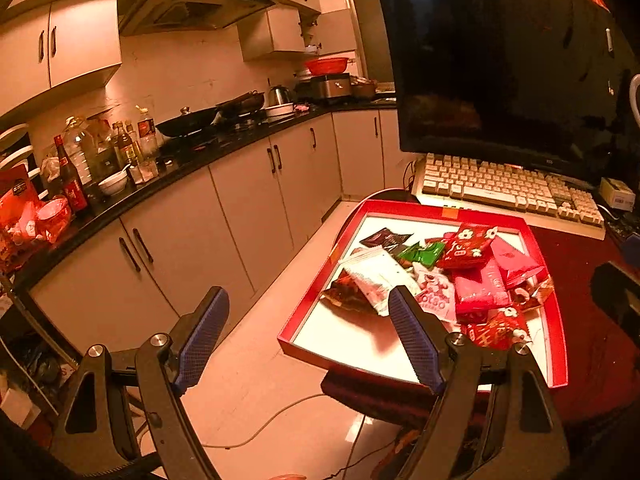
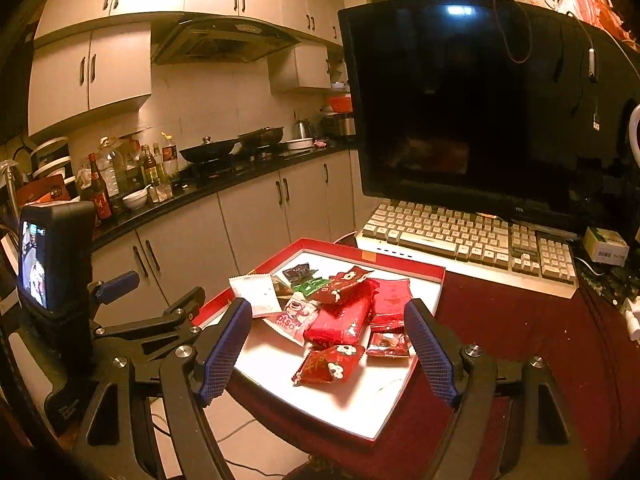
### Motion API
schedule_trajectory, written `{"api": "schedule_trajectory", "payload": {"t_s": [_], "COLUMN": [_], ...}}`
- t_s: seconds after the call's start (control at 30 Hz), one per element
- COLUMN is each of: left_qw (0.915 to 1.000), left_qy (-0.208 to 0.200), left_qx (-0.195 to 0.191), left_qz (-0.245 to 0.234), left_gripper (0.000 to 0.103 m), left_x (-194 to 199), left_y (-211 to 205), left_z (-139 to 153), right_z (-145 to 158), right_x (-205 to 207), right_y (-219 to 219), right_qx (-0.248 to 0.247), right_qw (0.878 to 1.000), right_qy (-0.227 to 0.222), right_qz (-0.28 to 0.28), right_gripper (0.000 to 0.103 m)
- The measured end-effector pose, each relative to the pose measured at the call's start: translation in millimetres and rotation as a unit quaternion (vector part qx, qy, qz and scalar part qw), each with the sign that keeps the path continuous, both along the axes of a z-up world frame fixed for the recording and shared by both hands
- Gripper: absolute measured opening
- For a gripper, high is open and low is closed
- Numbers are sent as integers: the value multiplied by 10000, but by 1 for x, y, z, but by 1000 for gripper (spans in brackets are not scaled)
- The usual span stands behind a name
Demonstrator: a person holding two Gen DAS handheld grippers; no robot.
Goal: Organize snacks
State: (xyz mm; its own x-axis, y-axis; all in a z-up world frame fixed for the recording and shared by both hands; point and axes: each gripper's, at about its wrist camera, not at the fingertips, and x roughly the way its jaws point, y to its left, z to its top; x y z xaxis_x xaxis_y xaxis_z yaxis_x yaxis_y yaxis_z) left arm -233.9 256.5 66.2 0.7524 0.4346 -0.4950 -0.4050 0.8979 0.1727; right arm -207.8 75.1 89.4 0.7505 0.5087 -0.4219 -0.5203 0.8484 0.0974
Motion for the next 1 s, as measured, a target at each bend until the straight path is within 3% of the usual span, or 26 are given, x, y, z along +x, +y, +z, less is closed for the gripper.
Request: {"api": "schedule_trajectory", "payload": {"t_s": [1.0], "left_qw": [9997], "left_qy": [103], "left_qx": [212], "left_qz": [27], "left_gripper": [83], "left_x": [-7], "left_y": [-2], "left_z": [-8], "right_z": [-2], "right_x": [-17], "right_y": [4], "right_qx": [-157], "right_qw": [9990], "right_qy": [-407], "right_qz": [39], "right_gripper": [84]}}
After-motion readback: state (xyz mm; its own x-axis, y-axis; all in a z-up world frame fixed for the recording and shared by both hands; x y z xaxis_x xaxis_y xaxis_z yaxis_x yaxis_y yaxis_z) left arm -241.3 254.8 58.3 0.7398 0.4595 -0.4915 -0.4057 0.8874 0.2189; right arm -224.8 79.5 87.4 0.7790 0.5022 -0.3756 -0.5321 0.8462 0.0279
